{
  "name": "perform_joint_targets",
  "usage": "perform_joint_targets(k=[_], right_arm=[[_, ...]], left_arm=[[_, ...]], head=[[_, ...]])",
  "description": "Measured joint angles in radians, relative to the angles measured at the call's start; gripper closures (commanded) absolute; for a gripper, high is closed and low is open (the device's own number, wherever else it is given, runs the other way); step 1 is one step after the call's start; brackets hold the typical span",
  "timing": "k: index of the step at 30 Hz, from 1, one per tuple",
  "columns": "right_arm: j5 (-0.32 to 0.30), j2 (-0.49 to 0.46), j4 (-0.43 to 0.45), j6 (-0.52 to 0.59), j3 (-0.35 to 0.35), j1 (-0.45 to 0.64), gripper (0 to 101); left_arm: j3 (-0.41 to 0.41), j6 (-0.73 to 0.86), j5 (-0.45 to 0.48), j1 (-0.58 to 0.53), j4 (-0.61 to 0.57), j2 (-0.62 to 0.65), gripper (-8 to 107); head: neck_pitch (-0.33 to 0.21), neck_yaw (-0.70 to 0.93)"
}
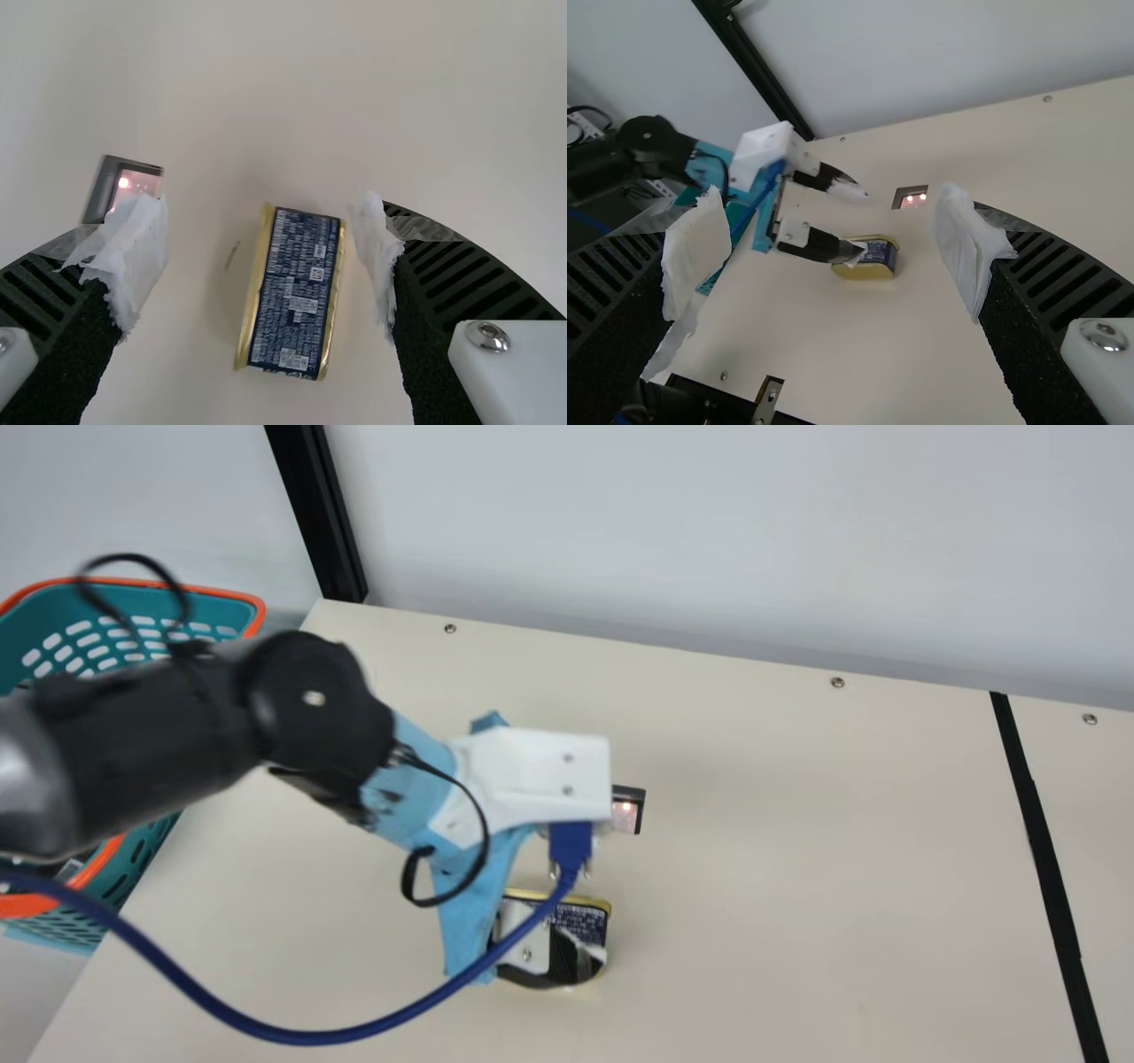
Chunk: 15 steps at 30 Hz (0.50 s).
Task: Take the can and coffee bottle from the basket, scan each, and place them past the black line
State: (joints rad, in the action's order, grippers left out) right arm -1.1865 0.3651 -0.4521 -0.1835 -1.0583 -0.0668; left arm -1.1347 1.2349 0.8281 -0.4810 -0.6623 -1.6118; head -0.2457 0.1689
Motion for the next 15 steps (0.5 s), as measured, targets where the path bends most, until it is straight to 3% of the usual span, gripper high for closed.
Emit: perform_joint_targets(k=[2, 4, 10, 15], right_arm=[[-0.003, 0.005, -0.008, 0.012, 0.0, -0.014, 0], [0.046, 0.036, -0.018, 0.039, -0.002, -0.035, 0], [0.166, 0.199, -0.012, 0.139, 0.005, -0.127, 0], [0.279, 0.362, -0.016, 0.224, -0.036, -0.208, 0]], left_arm=[[0.037, 0.018, -0.039, 0.03, -0.051, 0.052, 9], [0.077, 0.041, -0.094, 0.067, -0.115, 0.115, 9], [0.214, 0.121, -0.275, 0.162, -0.327, 0.293, 9], [0.321, 0.209, -0.429, 0.216, -0.52, 0.443, 9]], head=[[0.0, 0.0], [0.0, 0.0], [0.0, 0.0], [0.0, 0.0]])
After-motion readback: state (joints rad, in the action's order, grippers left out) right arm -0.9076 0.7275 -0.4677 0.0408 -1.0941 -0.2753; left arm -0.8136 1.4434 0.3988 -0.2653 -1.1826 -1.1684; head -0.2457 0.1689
